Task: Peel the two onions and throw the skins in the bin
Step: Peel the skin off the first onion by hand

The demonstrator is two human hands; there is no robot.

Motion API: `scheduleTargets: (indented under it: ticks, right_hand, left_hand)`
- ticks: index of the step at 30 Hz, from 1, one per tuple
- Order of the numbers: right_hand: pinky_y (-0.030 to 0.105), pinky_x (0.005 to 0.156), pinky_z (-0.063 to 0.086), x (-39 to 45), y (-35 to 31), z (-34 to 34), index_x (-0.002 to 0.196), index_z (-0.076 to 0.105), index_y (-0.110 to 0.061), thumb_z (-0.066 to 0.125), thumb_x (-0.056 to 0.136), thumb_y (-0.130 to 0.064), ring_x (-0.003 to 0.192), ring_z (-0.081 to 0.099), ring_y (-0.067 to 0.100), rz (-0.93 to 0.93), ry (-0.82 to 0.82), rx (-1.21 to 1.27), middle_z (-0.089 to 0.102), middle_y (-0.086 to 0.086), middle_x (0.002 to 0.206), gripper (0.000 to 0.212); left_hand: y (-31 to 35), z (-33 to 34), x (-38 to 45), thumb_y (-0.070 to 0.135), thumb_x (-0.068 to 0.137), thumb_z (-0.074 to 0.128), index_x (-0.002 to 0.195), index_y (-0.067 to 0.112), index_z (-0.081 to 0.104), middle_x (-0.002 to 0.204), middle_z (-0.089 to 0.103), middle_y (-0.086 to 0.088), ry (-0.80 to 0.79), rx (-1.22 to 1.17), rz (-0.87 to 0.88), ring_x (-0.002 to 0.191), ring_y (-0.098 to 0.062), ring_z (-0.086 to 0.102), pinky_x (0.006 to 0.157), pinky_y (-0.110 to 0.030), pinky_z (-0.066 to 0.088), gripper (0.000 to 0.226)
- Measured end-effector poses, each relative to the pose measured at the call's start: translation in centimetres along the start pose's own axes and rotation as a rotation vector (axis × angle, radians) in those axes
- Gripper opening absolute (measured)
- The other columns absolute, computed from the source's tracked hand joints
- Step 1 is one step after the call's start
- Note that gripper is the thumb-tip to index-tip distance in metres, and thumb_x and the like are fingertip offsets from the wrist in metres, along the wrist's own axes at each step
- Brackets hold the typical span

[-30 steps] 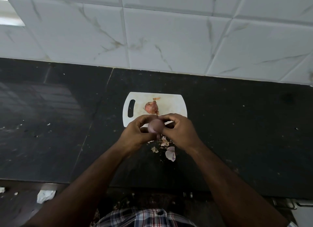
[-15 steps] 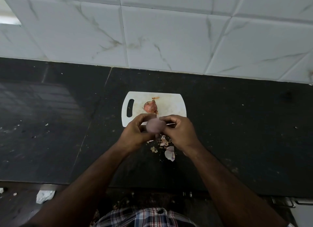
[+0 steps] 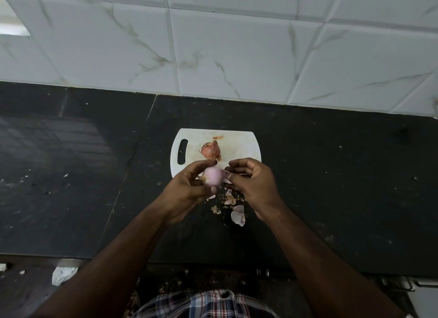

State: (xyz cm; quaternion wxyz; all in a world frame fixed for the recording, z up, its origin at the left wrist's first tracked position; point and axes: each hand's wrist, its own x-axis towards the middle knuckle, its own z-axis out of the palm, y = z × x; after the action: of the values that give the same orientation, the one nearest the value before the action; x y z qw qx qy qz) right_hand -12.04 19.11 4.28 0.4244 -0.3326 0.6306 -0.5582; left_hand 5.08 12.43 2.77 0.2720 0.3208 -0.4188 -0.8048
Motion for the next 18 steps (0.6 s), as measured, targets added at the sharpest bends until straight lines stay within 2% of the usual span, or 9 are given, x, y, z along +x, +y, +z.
scheduleTargets:
  ticks: [4, 6, 9, 12, 15, 18]
  right_hand:
    - [0.044, 0.077, 0.063, -0.2, 0.0, 0.6, 0.099, 0.073, -0.017, 0.080, 0.081, -0.009, 0.087, 0.075, 0.019, -0.060, 0.037, -0.090, 0.076, 0.002, 0.094, 0.021]
    - [0.043, 0.078, 0.062, -0.1, 0.2, 0.7, 0.096, 0.073, -0.020, 0.082, 0.079, -0.014, 0.086, 0.074, 0.015, -0.087, 0.071, -0.144, 0.076, -0.002, 0.091, 0.019]
    - [0.042, 0.079, 0.062, 0.3, 0.7, 0.3, 0.091, 0.073, -0.017, 0.084, 0.077, -0.015, 0.082, 0.072, 0.012, -0.109, 0.155, -0.215, 0.074, -0.004, 0.084, 0.018]
    - [0.044, 0.076, 0.062, 0.7, 1.2, -0.6, 0.087, 0.073, -0.025, 0.081, 0.079, -0.014, 0.079, 0.071, 0.011, -0.098, 0.199, -0.276, 0.073, -0.007, 0.080, 0.016]
    - [0.034, 0.077, 0.062, 0.8, 1.5, -1.6, 0.093, 0.076, -0.023, 0.080, 0.081, -0.018, 0.083, 0.072, 0.006, -0.063, 0.103, -0.429, 0.075, -0.010, 0.086, 0.013]
    - [0.016, 0.075, 0.055, 0.3, 1.3, -1.9, 0.114, 0.074, -0.024, 0.079, 0.082, -0.020, 0.096, 0.069, 0.004, -0.034, -0.064, -0.545, 0.073, -0.010, 0.107, 0.032]
  left_hand:
    - [-0.2, 0.4, 0.3, -0.005, 0.066, 0.085, 0.129, 0.015, 0.060, 0.133, 0.054, -0.024, 0.113, -0.090, -0.031, 0.115, -0.039, 0.065, 0.094, -0.044, 0.057, 0.071]
    - [-0.3, 0.4, 0.3, -0.002, 0.063, 0.085, 0.128, 0.010, 0.059, 0.134, 0.051, -0.029, 0.135, -0.131, -0.030, 0.111, -0.042, 0.066, 0.088, -0.043, 0.059, 0.071]
    - [0.0, 0.6, 0.1, -0.007, 0.068, 0.075, 0.128, 0.004, 0.058, 0.123, 0.058, -0.029, 0.111, -0.211, -0.038, 0.100, -0.038, 0.070, 0.082, -0.038, 0.060, 0.063]
    - [0.0, 0.2, -0.2, -0.012, 0.074, 0.072, 0.130, 0.002, 0.057, 0.117, 0.065, -0.022, 0.066, -0.289, -0.047, 0.109, -0.044, 0.066, 0.086, -0.042, 0.059, 0.059]
    - [0.0, -0.4, -0.2, -0.011, 0.075, 0.073, 0.132, 0.002, 0.056, 0.120, 0.065, -0.020, 0.055, -0.302, -0.059, 0.114, -0.045, 0.063, 0.085, -0.043, 0.059, 0.061]
    - [0.1, -0.5, -0.2, -0.009, 0.077, 0.070, 0.134, 0.001, 0.054, 0.122, 0.065, -0.021, 0.054, -0.312, -0.079, 0.114, -0.043, 0.063, 0.084, -0.041, 0.060, 0.061]
